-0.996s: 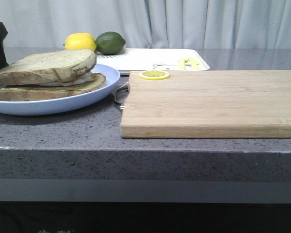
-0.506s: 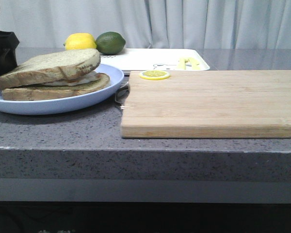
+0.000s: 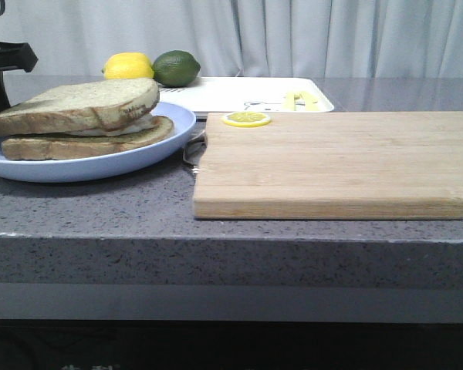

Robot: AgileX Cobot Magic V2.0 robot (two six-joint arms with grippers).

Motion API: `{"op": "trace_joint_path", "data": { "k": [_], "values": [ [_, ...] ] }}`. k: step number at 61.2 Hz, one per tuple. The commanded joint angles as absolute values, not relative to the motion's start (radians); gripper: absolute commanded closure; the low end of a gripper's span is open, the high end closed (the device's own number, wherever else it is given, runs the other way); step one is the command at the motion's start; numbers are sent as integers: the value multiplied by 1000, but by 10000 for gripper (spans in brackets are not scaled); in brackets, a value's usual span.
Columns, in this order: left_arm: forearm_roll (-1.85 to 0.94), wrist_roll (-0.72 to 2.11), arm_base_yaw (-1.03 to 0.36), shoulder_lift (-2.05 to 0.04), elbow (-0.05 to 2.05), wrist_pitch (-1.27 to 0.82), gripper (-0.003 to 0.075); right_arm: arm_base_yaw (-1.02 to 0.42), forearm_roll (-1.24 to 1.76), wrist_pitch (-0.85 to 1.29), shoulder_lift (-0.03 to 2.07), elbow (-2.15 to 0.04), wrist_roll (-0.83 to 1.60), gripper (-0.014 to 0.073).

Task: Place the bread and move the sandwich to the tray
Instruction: 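Grip the blue plate rim with the left gripper and lift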

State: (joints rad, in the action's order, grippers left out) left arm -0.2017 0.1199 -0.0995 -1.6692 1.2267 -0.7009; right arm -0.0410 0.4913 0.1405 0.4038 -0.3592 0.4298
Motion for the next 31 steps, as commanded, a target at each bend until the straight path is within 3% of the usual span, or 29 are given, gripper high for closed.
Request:
{"op": "trace_joint_path", "data": {
  "k": [1, 31],
  "values": [
    [-183, 129, -100, -1632, 1257, -711, 739, -43, 499, 61, 406, -387, 439, 652],
    [-385, 155, -18, -1621, 1498, -913, 739, -43, 499, 62, 406, -387, 439, 652]
  ]
}}
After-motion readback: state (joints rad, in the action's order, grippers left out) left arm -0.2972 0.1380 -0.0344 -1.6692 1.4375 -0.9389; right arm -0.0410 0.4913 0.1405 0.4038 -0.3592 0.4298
